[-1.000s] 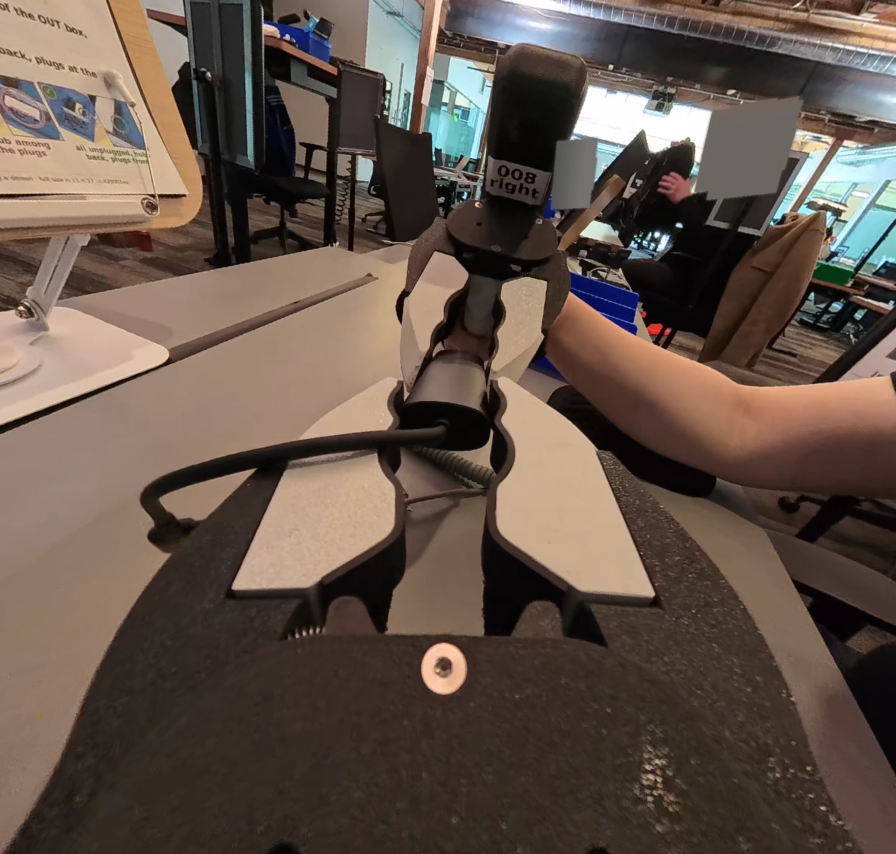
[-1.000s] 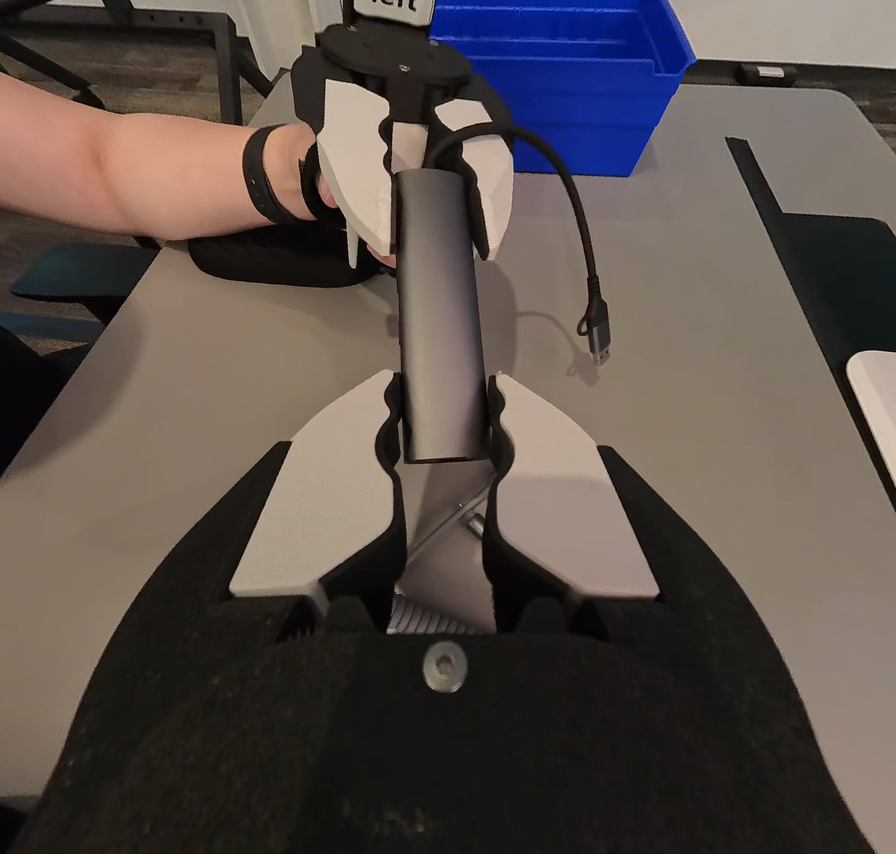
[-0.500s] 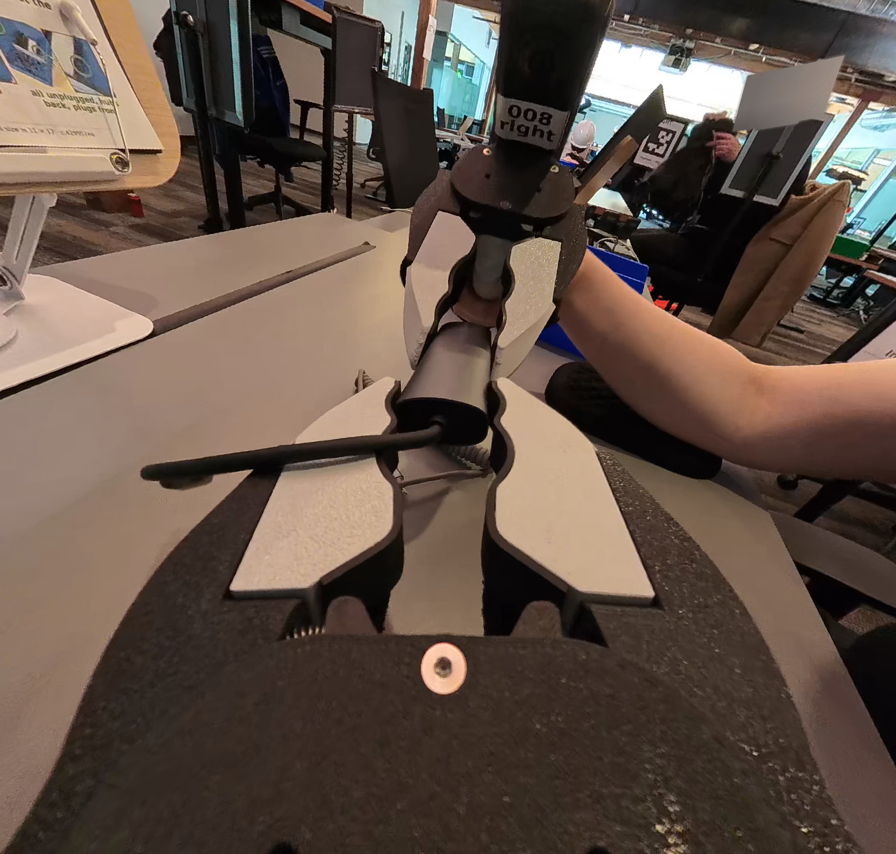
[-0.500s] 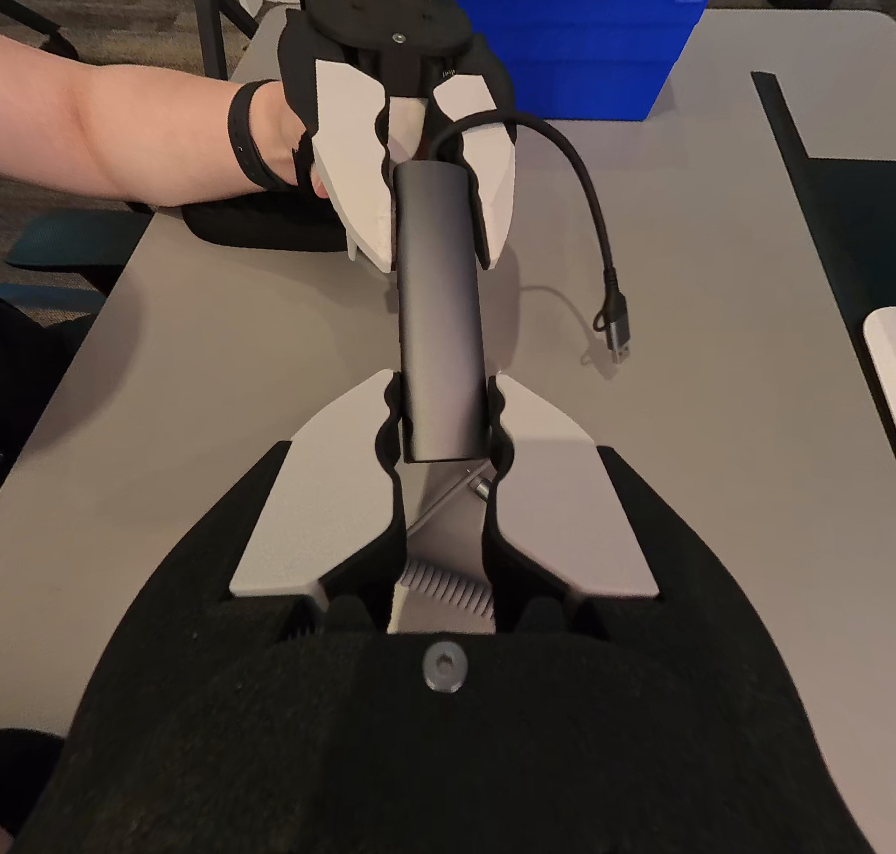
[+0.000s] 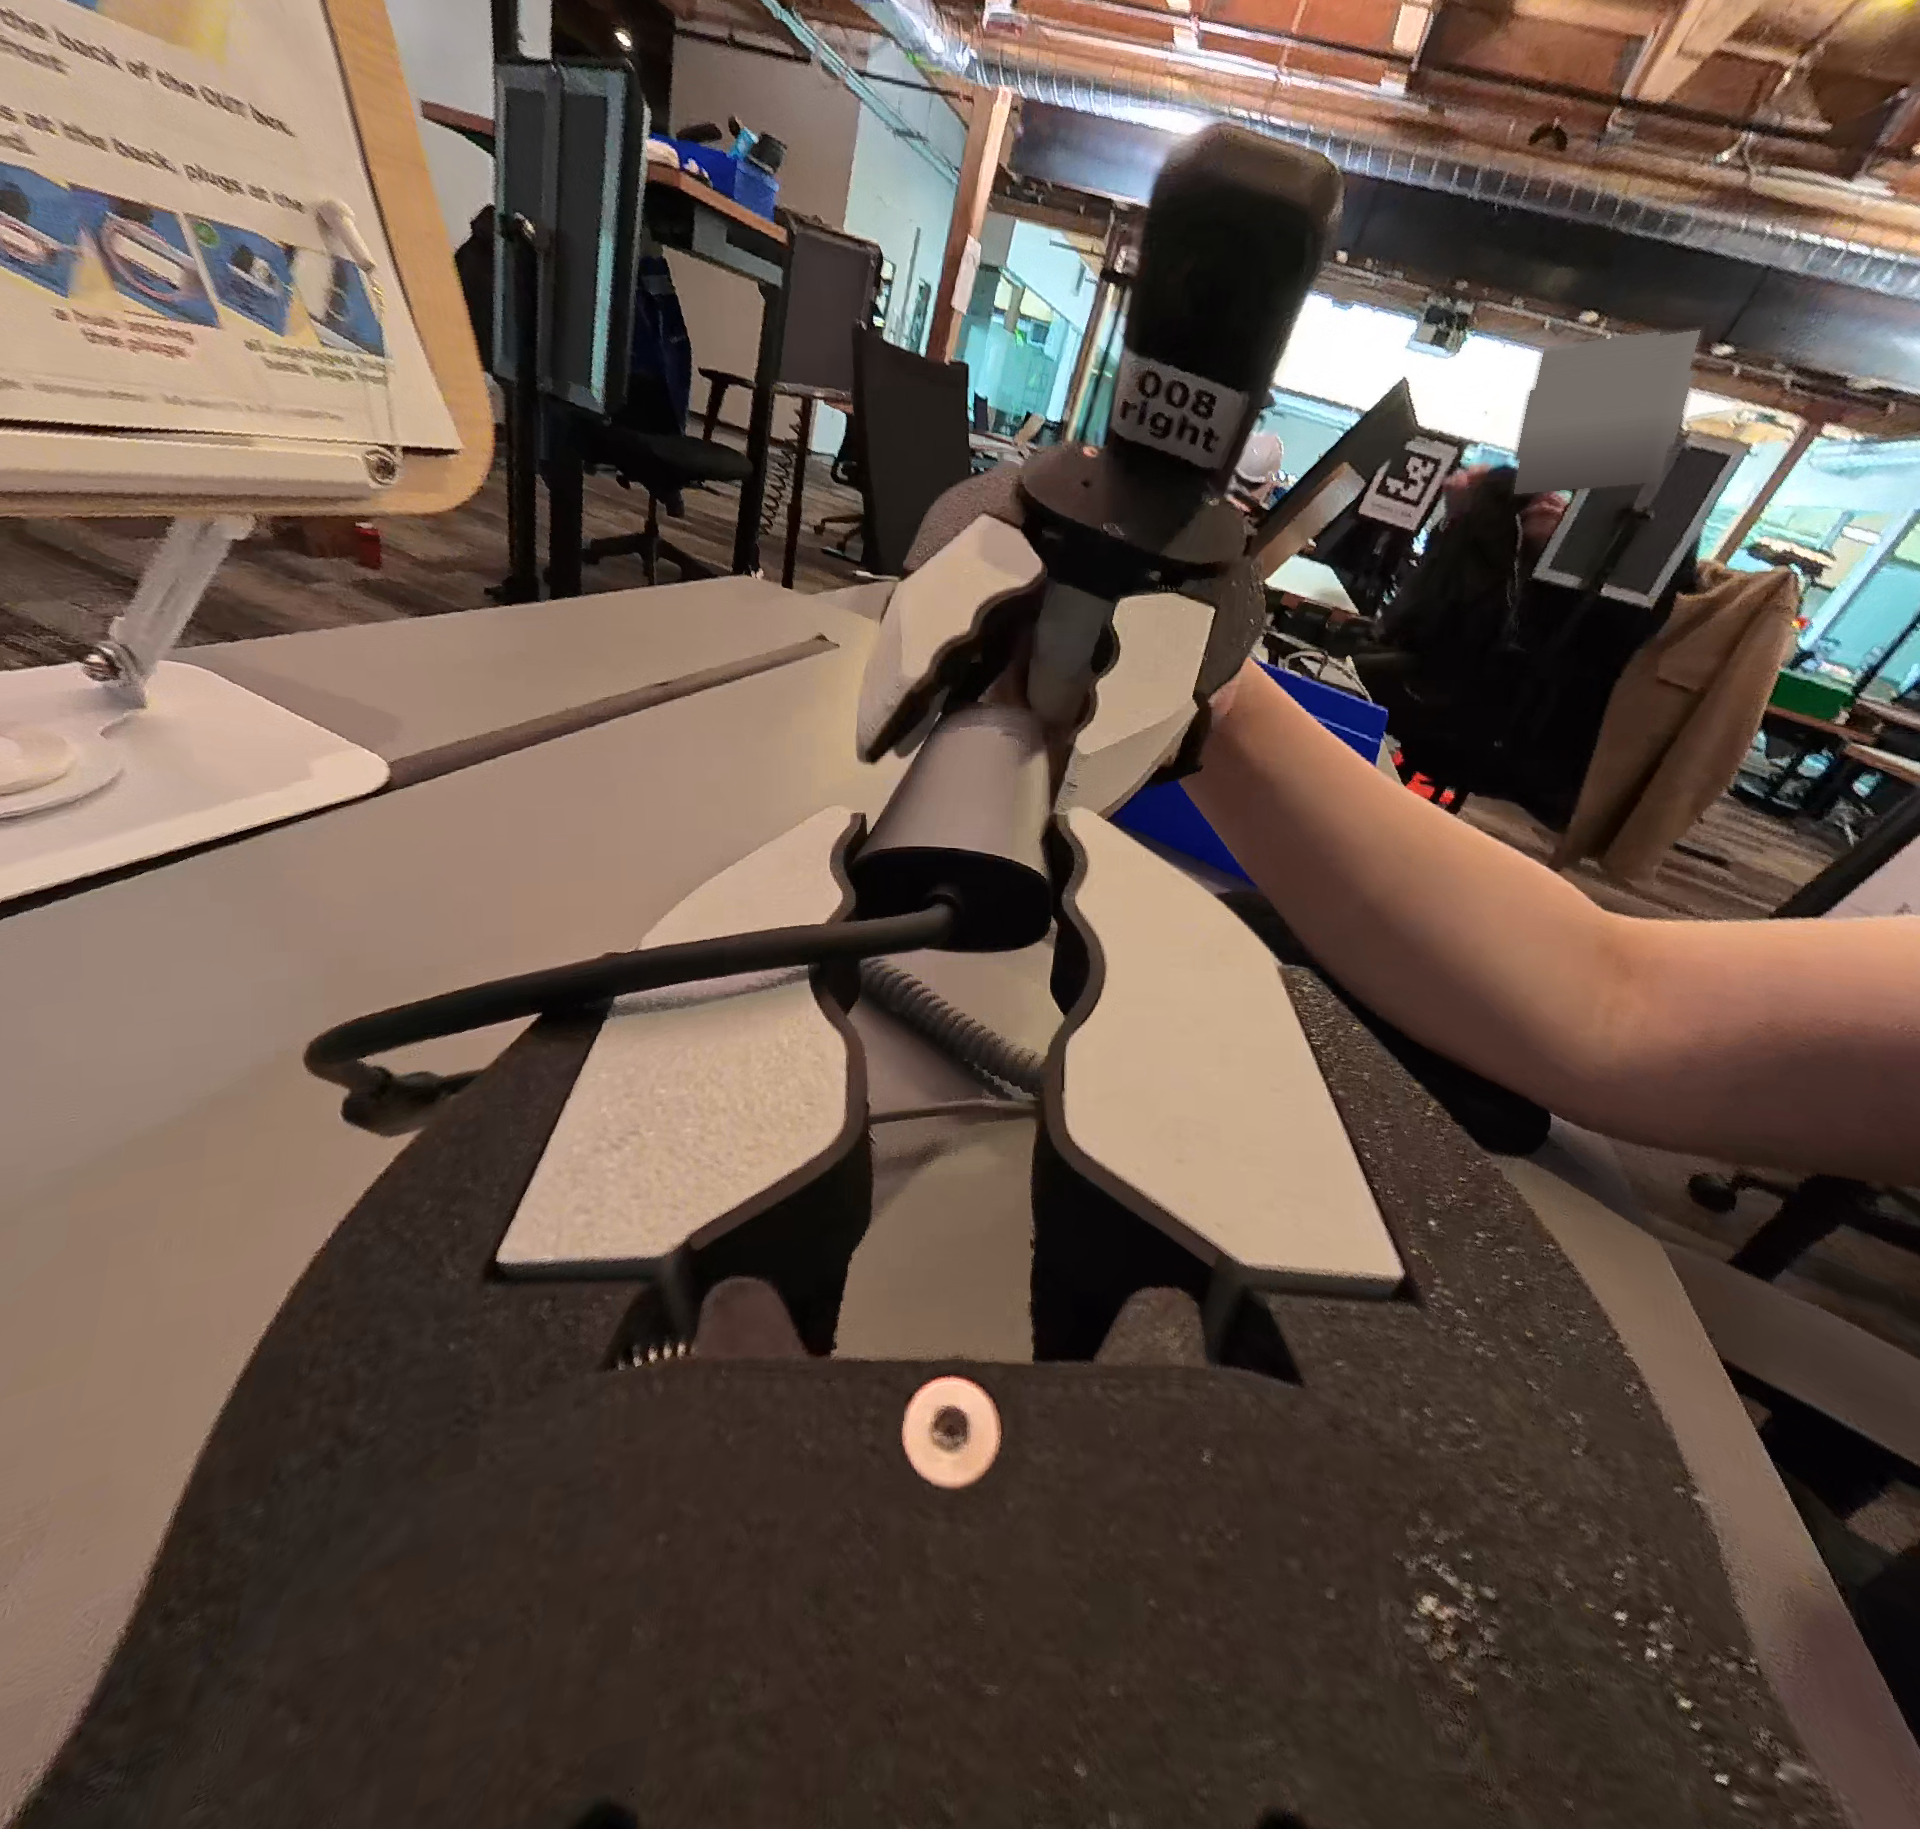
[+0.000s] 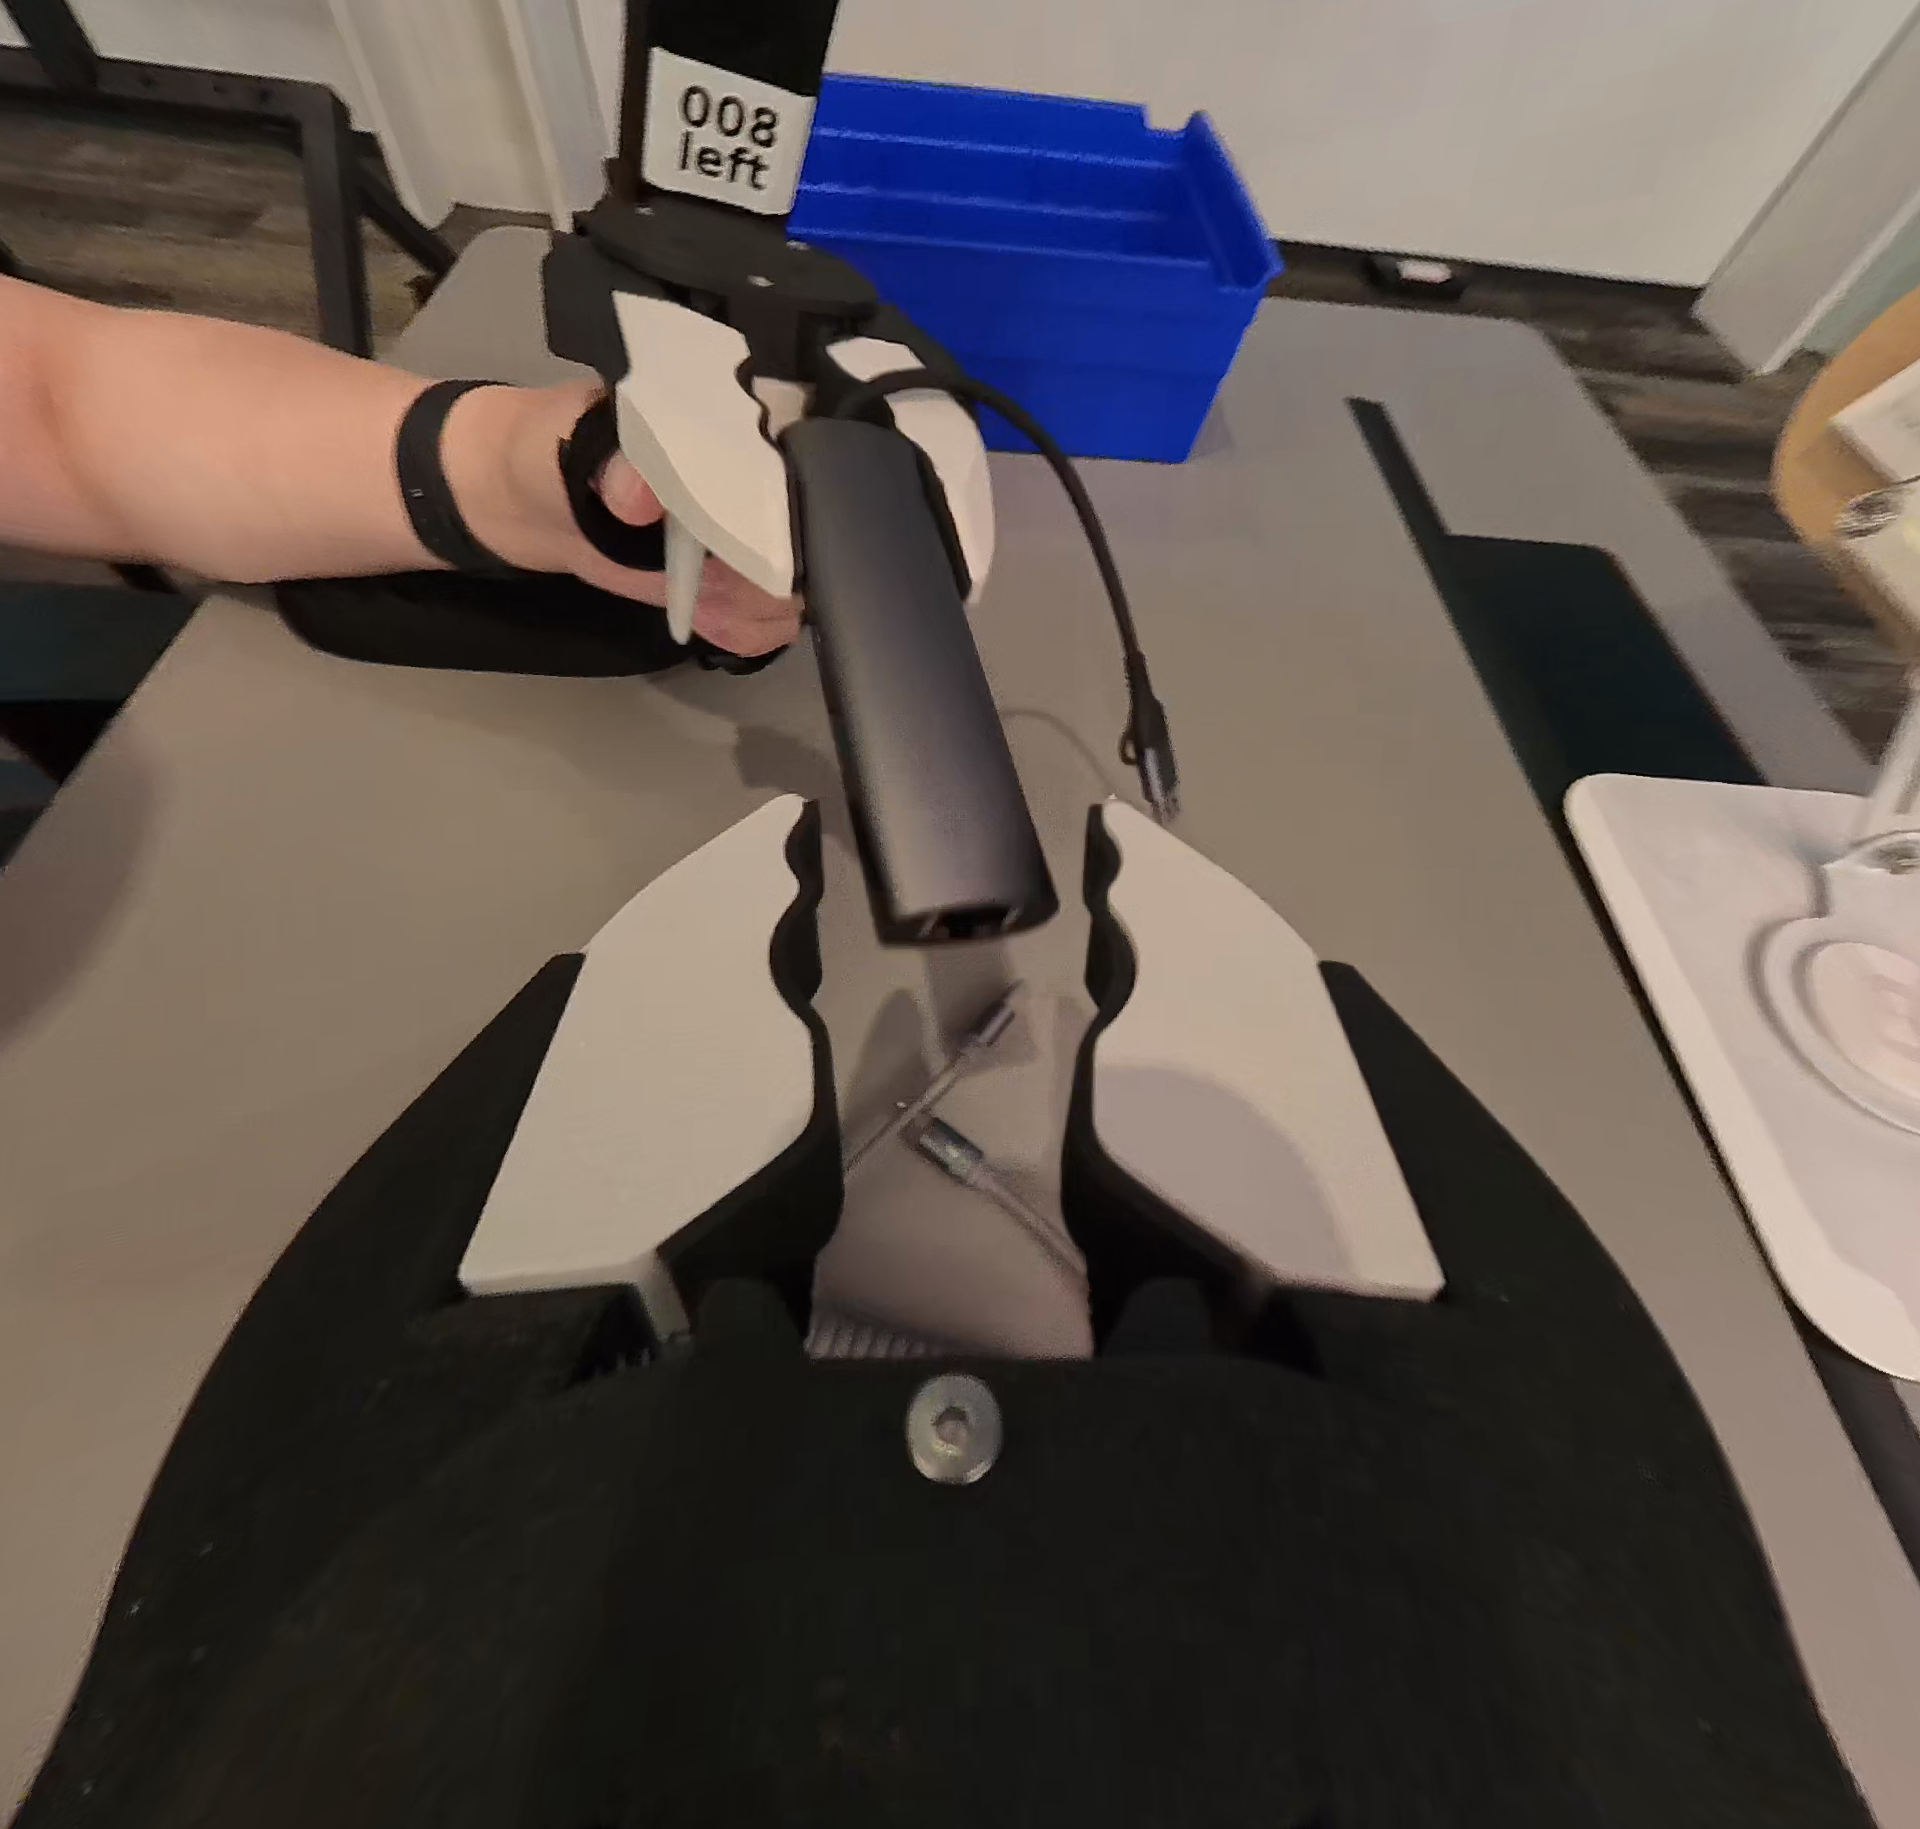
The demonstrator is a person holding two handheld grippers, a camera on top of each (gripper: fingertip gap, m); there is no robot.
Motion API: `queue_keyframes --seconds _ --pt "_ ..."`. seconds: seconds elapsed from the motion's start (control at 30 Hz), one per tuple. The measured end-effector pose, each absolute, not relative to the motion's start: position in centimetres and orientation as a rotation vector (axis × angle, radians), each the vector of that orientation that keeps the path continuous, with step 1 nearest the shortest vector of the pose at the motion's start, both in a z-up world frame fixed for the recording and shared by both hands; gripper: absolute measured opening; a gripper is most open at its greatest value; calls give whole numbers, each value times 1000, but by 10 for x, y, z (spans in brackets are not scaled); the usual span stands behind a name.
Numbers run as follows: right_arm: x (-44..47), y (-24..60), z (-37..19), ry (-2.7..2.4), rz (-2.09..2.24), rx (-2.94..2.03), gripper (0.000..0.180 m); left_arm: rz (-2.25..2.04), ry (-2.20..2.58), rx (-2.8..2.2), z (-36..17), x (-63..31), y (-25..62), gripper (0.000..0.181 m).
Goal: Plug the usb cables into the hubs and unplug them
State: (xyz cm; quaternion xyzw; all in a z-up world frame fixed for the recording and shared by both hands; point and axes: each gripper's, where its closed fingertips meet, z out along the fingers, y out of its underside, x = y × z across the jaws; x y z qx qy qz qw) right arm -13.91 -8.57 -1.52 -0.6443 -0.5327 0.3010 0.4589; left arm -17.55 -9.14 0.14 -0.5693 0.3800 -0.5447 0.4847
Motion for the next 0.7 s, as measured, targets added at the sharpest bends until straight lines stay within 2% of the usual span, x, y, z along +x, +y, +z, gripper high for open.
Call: queue_keyframes --seconds 0.13,0.4,0.57,0.7 --pt "-125 -69 -4 -1180 669 -1584 51 -1282 768 -1354 14 -196 -71 33" --pt "-113 -41 -13 -1161 102 -1688 39 -967 549 -1363 23 -252 -25 33" --pt "-132 -48 -40 -1189 -40 -1784 36 -844 561 -1392 15 -256 -18 33" --pt "-143 -64 -82 -1254 -247 -1792 33 -725 578 -1397 14 -258 -16 33"
